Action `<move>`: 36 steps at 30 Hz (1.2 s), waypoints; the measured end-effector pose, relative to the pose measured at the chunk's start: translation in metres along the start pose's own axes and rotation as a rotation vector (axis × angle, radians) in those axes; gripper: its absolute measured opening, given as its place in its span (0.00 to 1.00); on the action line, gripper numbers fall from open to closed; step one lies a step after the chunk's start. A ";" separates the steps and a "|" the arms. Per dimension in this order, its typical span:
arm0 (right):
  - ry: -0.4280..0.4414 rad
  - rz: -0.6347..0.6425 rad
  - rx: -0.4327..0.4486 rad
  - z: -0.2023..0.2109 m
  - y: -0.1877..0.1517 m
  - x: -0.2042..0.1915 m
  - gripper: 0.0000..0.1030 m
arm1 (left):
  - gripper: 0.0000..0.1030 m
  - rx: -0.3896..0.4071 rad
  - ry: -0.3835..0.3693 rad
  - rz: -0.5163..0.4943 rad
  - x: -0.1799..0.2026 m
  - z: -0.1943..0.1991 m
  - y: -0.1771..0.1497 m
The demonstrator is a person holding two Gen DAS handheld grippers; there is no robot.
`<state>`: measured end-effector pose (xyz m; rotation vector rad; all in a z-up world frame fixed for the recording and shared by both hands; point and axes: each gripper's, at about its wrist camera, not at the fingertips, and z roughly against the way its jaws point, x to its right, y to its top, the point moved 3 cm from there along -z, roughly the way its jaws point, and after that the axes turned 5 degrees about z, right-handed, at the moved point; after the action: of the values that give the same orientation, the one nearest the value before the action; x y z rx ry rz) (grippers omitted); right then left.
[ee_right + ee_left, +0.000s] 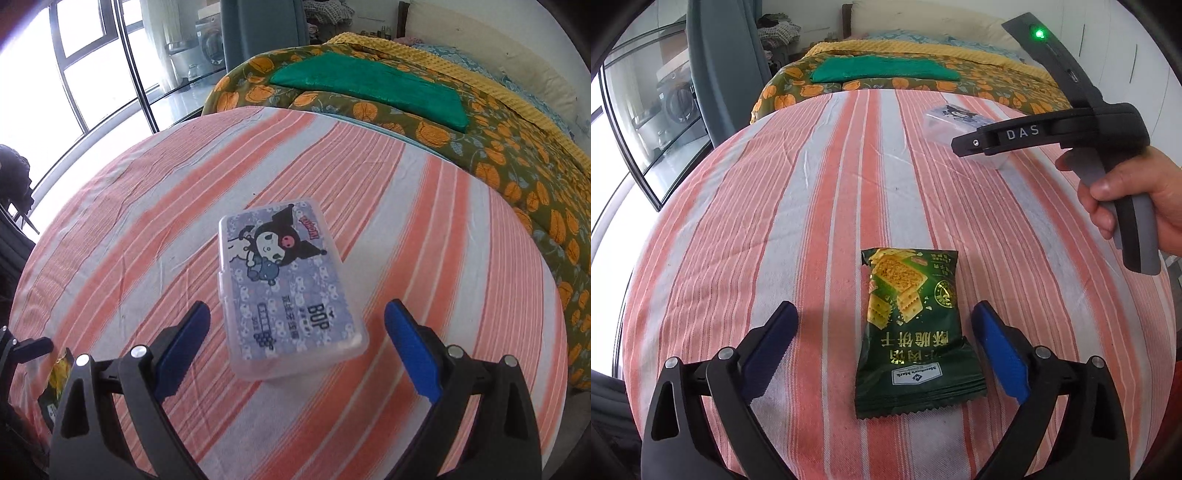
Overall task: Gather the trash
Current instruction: 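Grasp the clear cartoon plastic box with right tool while left tool holds the packet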
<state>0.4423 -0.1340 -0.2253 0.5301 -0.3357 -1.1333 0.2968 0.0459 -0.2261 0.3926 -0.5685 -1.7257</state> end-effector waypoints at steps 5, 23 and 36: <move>-0.006 -0.005 -0.012 0.003 -0.003 -0.001 0.64 | 0.91 0.000 0.000 0.000 0.000 0.000 0.000; -0.090 -0.090 -0.046 0.102 -0.148 -0.004 0.63 | 0.91 0.000 0.000 0.000 -0.001 0.000 0.000; -0.039 -0.207 -0.049 0.143 -0.161 -0.007 0.88 | 0.94 -0.026 -0.187 -0.032 -0.005 0.014 -0.001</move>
<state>0.2433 -0.2118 -0.1963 0.5082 -0.2908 -1.3504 0.2895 0.0535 -0.2154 0.2242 -0.6758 -1.8105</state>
